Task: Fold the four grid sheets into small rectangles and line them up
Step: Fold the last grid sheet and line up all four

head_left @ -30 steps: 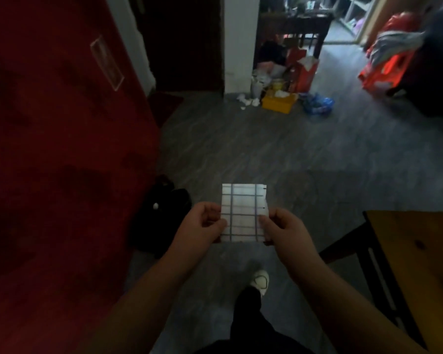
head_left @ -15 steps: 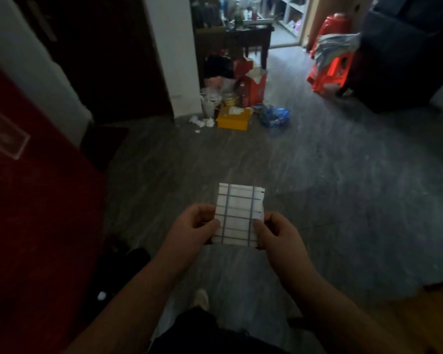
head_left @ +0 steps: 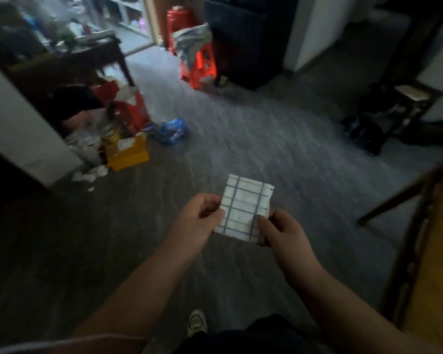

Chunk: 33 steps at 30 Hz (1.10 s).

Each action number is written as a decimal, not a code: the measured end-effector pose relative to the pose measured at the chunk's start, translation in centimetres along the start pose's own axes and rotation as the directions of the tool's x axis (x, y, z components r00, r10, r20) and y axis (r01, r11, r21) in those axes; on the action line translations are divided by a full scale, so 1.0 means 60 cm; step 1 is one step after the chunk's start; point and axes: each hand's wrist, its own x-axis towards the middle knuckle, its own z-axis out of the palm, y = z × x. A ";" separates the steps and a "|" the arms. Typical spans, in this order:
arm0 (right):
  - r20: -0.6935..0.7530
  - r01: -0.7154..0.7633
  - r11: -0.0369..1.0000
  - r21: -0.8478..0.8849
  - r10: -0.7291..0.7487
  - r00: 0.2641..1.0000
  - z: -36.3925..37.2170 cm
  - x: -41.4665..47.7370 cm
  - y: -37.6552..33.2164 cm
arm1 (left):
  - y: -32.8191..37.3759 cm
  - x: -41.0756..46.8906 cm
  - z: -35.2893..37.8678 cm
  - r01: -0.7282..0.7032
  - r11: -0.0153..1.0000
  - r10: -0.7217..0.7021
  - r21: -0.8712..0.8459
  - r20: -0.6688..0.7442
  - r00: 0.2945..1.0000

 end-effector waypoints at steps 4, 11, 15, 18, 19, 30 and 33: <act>-0.215 -0.051 0.993 0.102 0.072 0.974 -0.062 0.064 -0.012 | 0.045 0.114 0.084 0.004 1.000 -0.006 0.012 0.207 0.978; -0.500 -0.028 0.978 0.208 0.131 0.856 -0.257 0.177 0.009 | 0.098 0.278 0.333 -0.005 0.997 -0.033 0.071 0.523 0.852; -0.604 0.013 0.962 0.272 0.160 0.781 -0.405 0.225 0.027 | 0.139 0.341 0.521 -0.065 0.989 -0.036 0.132 0.646 0.762; -0.671 0.026 0.947 0.319 0.206 0.712 -0.512 0.226 0.038 | 0.168 0.358 0.656 -0.131 0.975 -0.050 0.178 0.757 0.651; -0.692 0.036 0.940 0.339 0.224 0.686 -0.545 0.221 0.042 | 0.176 0.358 0.698 -0.152 0.971 -0.056 0.187 0.789 0.612; -0.818 0.115 0.816 0.566 0.540 0.200 -0.724 0.088 0.168 | 0.160 0.235 1.069 -0.426 0.856 -0.297 0.294 0.953 0.062; -0.770 0.125 0.760 0.638 0.632 0.082 -0.730 0.053 0.203 | 0.131 0.189 1.146 -0.576 0.786 -0.343 0.224 0.934 -0.105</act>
